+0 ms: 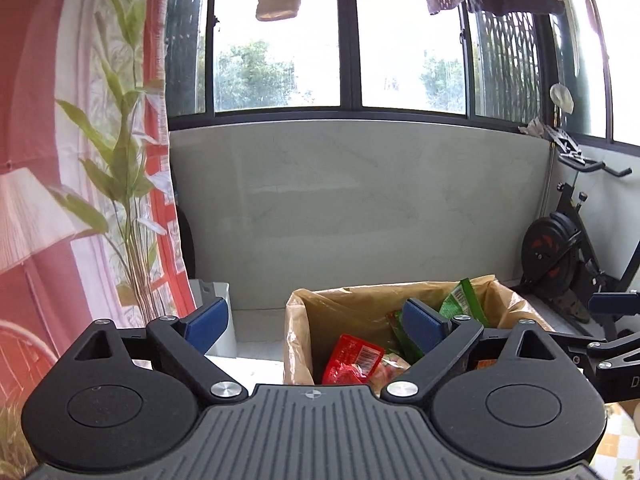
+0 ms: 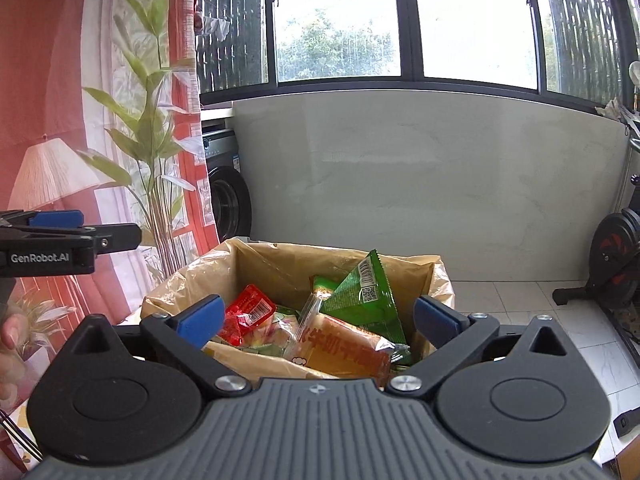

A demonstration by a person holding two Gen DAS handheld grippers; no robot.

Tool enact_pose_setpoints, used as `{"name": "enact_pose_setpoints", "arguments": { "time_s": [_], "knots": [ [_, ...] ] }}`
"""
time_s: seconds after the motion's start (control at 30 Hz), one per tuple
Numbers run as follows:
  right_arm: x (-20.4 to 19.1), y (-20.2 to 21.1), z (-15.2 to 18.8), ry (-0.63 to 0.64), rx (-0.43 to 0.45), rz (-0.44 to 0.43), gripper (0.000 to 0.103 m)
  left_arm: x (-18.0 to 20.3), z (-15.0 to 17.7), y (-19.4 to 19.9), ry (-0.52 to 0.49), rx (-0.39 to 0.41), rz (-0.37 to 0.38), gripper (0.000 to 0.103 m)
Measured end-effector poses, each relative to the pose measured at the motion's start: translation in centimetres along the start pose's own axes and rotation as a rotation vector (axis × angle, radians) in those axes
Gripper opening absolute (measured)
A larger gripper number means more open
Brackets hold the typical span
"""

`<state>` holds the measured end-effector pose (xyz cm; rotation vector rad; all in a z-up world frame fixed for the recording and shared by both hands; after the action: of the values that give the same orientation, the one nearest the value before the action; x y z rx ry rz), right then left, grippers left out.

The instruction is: Organize snacks

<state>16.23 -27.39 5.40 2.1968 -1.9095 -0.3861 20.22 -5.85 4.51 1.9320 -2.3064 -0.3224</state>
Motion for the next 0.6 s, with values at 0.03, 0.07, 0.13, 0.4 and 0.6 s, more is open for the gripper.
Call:
{"name": "enact_pose_setpoints", "arguments": {
  "time_s": [0.03, 0.07, 0.13, 0.4, 0.6],
  "knots": [
    [-0.1, 0.5, 0.0, -0.001, 0.001, 0.006, 0.103, -0.2, 0.0, 0.4, 0.012, -0.007, 0.002, 0.095],
    [-0.2, 0.9, -0.1, 0.0, 0.002, 0.014, 0.103, -0.3, 0.0, 0.8, 0.023, -0.014, 0.003, 0.095],
    [-0.3, 1.8, -0.1, 0.005, 0.009, 0.023, 0.103, -0.5, 0.1, 1.7, 0.035, -0.024, 0.004, 0.095],
    [-0.4, 4.4, 0.6, -0.02, -0.002, 0.035, 0.103, -1.0, 1.0, 4.4, 0.055, -0.054, -0.025, 0.095],
    [-0.7, 5.4, 1.0, -0.016, -0.018, 0.041, 0.103, -1.3, 1.7, 5.5, 0.067, -0.055, -0.035, 0.095]
  ]
}}
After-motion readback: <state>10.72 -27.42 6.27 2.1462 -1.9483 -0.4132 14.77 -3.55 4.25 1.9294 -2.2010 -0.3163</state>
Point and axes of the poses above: each gripper's, at about its wrist camera, not at the fingertips, and y roughly against the way its jaws point, x to its right, z to its underside, the point moved 1 cm from there along -y, roughly the way its jaws point, and after that the axes turned 7 degrees about x, right-handed, at the moved point
